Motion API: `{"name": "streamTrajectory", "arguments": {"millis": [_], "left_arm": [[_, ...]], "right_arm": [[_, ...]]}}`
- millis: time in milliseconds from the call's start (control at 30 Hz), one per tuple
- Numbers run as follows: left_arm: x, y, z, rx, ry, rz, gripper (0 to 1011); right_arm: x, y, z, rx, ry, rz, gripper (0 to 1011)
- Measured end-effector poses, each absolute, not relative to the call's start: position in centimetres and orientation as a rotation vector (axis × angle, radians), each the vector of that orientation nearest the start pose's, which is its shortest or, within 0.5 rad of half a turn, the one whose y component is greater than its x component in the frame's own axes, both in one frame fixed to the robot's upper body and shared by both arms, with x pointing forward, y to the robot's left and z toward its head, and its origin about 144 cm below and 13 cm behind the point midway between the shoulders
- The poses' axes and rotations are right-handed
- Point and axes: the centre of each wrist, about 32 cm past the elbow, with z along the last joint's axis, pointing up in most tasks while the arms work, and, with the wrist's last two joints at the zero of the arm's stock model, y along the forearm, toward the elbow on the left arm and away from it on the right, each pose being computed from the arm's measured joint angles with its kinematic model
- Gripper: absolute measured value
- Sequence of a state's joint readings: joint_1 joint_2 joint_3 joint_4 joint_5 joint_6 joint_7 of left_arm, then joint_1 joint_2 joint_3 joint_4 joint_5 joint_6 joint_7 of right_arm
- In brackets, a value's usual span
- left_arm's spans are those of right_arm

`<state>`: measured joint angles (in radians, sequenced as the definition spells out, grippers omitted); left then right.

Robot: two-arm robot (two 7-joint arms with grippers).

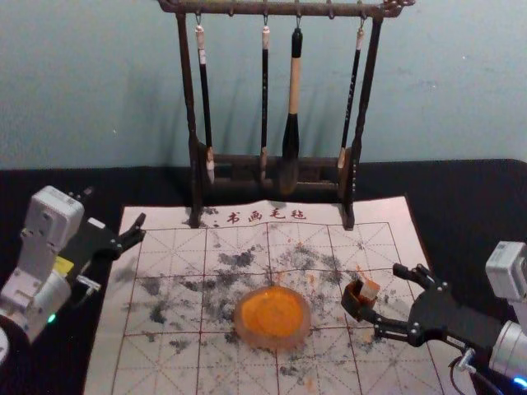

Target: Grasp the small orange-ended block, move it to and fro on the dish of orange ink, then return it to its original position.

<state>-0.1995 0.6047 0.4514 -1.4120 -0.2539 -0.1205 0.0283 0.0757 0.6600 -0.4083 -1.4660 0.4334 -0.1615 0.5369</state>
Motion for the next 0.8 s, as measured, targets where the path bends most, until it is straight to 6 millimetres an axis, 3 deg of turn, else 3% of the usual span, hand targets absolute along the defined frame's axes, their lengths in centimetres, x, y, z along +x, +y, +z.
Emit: {"name": "streamTrajectory", "arguments": {"millis": [800], "left_arm": [[48.9,31.0,114.0,0.304,-0.285,1.248,1001]], "right_arm": [[47.4,-32.8,112.3,-0.244,-0.003,-0.696,1000]]}}
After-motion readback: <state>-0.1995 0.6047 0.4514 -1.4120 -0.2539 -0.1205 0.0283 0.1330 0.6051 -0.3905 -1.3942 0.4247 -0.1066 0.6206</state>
